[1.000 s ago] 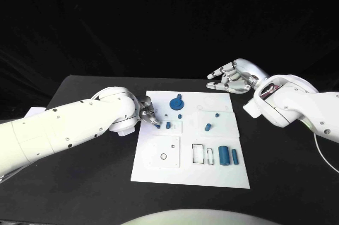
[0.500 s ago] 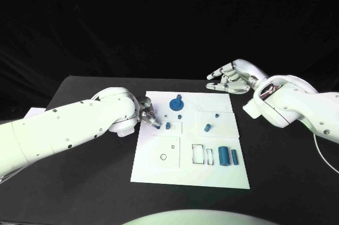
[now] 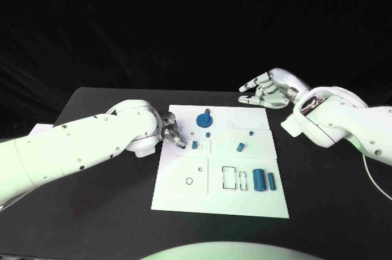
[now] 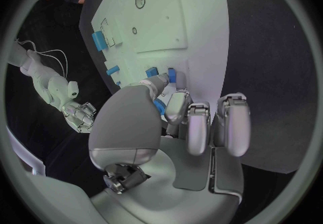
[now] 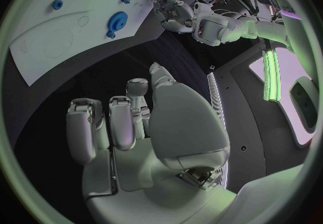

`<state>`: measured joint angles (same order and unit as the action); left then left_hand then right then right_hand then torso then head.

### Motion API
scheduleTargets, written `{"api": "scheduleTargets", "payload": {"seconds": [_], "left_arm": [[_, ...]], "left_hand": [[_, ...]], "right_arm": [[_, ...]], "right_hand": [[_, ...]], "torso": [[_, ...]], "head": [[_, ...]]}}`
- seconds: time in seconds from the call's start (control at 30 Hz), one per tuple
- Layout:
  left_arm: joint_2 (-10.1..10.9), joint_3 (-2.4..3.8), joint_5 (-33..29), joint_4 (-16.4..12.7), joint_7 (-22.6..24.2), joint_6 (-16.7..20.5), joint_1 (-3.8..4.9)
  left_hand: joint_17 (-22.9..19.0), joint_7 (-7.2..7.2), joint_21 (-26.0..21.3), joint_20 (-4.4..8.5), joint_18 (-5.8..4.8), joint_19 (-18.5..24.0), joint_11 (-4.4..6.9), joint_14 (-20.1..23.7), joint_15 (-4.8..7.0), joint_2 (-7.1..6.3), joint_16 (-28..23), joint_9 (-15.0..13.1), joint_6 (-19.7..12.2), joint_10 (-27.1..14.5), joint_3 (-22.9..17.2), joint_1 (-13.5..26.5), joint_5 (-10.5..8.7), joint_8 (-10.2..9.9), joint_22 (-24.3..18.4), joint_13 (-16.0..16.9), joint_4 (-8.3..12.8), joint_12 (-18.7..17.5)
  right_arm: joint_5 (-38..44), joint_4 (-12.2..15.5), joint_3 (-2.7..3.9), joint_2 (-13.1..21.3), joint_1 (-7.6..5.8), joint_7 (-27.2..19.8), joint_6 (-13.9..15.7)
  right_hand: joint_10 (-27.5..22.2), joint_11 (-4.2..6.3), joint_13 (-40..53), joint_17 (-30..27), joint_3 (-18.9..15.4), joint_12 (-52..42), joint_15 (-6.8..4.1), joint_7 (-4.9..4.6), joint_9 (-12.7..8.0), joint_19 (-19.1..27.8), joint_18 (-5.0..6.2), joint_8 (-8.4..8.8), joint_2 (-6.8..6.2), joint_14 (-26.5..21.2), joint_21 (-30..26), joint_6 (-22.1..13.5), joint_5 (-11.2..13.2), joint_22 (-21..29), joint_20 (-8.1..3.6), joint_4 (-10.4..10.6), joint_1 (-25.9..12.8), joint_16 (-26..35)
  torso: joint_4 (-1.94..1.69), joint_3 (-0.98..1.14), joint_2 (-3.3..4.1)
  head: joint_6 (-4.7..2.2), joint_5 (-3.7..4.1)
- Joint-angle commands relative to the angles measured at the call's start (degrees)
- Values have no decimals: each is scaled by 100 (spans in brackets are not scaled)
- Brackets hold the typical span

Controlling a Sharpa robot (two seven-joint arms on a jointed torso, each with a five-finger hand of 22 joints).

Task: Assemble the parts on the task board

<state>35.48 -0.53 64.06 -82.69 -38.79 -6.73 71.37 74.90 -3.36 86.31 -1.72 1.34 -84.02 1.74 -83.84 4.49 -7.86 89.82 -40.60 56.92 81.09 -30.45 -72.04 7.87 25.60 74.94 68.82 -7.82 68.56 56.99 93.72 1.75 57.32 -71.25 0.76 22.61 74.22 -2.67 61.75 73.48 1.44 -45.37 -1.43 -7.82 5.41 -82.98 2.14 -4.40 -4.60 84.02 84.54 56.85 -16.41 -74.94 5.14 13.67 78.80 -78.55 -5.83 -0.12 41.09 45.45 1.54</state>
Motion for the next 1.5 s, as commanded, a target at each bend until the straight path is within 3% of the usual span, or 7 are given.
{"api": "scheduleTargets", "payload": {"seconds": [0.03, 1.5], "left_arm": [[-42, -22, -7, 34, -74, -216, -16], [-196, -43, 4, 242, -228, -342, -16]], "left_hand": [[1510, 152, 30, 22, -31, -398, 38, -616, 45, 4, 18, -16, 152, 27, -368, 88, 29, 43, 1227, 16, 323, 42], [1510, 261, 167, 91, -74, -486, 124, -616, 118, -35, 18, -84, 379, 155, 91, 1066, 20, 208, 1350, 210, -254, 258]], "right_arm": [[-9, 7, 1, -8, 3, -46, -77], [-129, 53, 0, 17, 3, -50, -135]], "right_hand": [[-1, -7, 6, -4, -15, -22, 7, 1, 7, 36, 35, -21, 39, 237, -22, 53, -35, -571, -7, 34, -38, 39], [2, -6, 7, -4, -15, -28, 6, 3, 10, 35, 35, -26, 46, 238, -23, 61, -44, -570, -8, 36, -35, 41]], "torso": [[4, -3, 0], [5, 0, 4]], "head": [[-1, -1], [10, 29]]}}
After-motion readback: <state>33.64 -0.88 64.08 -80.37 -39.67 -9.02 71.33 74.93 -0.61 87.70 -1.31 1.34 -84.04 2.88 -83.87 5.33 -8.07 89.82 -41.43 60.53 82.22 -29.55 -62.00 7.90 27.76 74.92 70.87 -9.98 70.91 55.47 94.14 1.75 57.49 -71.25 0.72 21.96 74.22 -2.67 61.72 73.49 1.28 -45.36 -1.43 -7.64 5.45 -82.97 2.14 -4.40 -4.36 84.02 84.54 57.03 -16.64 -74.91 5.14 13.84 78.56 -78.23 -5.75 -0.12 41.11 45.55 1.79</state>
